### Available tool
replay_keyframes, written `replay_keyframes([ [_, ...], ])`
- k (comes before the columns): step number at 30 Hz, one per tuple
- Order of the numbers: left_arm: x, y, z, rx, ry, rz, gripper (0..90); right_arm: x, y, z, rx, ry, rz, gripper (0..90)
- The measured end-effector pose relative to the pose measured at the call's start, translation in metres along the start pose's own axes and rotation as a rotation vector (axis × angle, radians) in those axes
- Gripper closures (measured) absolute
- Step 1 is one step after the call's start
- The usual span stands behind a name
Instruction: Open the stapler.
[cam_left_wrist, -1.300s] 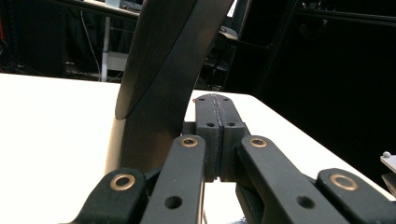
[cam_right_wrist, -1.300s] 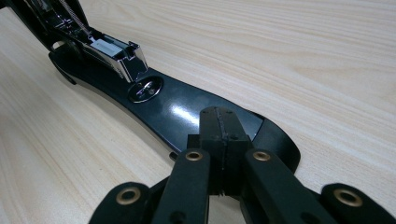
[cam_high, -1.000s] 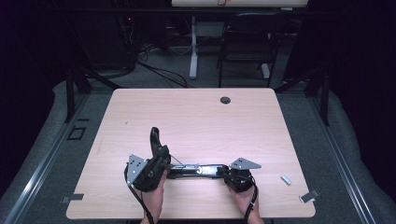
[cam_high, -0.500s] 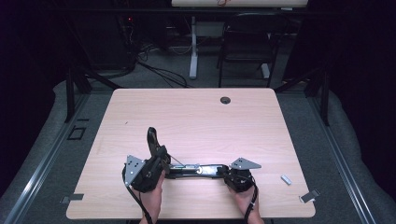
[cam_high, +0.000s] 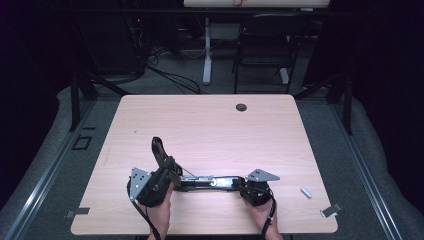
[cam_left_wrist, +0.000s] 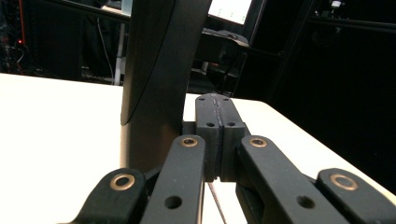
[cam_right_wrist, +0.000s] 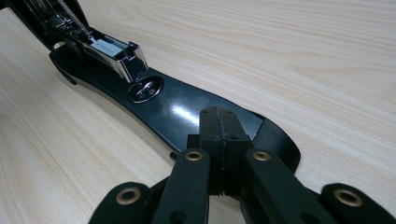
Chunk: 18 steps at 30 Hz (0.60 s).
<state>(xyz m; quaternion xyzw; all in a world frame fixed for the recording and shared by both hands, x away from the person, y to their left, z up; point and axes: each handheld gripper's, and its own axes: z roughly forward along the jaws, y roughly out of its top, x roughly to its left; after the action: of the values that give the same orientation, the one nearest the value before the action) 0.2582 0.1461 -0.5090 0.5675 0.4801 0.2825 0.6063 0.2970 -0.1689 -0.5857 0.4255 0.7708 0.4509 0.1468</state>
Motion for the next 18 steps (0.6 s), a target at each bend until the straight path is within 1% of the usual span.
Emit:
replay_keyframes([
  [4, 0.002, 0.0, -0.001, -0.002, 0.007, 0.001, 90.0, 0.0, 0.0, 0.0, 0.0, 0.0, 0.0, 90.0],
  [10, 0.004, 0.0, -0.003, -0.004, 0.004, -0.001, 90.0, 0.0, 0.0, 0.0, 0.004, -0.001, -0.002, 90.0],
  [14, 0.006, 0.0, -0.004, -0.007, 0.009, -0.004, 90.0, 0.0, 0.0, 0.0, 0.005, 0.0, -0.002, 90.0],
  [15, 0.007, 0.0, -0.005, -0.016, 0.028, -0.009, 90.0, 0.0, 0.0, 0.0, 0.0, 0.0, 0.0, 90.0],
  [16, 0.011, 0.0, -0.006, -0.017, 0.039, -0.024, 90.0, 0.0, 0.0, 0.0, 0.004, 0.0, -0.002, 90.0],
  [18, 0.021, 0.0, -0.01, -0.02, 0.075, -0.059, 90.0, 0.0, 0.0, 0.0, 0.004, 0.0, -0.002, 90.0],
])
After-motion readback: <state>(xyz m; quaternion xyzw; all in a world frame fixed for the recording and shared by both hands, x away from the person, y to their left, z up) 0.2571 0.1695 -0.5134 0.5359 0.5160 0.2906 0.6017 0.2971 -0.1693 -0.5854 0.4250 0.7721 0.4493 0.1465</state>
